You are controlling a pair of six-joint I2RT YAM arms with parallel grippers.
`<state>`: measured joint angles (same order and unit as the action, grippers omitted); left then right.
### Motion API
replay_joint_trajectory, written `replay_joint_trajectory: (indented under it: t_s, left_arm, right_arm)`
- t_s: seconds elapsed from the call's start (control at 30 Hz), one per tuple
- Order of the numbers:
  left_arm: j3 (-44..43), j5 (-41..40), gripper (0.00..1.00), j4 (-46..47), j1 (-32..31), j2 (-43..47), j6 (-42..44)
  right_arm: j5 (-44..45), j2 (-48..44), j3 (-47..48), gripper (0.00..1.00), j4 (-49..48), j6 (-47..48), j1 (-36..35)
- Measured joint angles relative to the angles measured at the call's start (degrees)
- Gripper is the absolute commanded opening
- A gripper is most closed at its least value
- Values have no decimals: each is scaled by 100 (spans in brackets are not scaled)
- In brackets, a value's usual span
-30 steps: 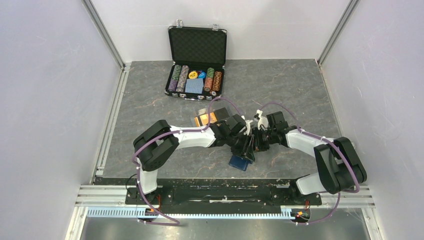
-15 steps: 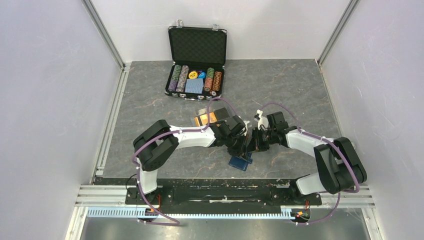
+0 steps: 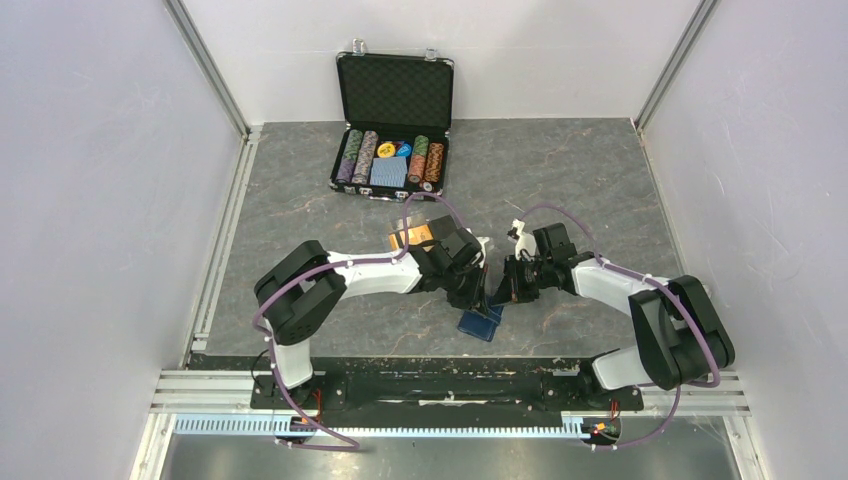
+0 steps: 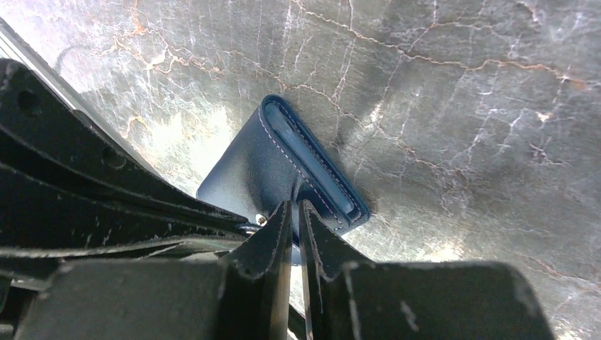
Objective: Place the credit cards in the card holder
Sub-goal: Close the card holder at the center of the board.
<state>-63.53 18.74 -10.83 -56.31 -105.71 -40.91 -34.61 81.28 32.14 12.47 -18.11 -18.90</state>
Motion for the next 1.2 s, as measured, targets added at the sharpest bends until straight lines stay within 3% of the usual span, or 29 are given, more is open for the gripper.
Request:
replay_joint_trajectory:
  t_s: [0.7, 1.2]
  left_arm:
    - [26, 2, 2, -138, 98, -127, 0]
    - [-184, 236, 2, -337, 138, -291, 2]
  right_arm:
    - [208, -485, -50, 24, 332, 179, -55]
    - [249, -525, -114, 17, 328, 48, -376]
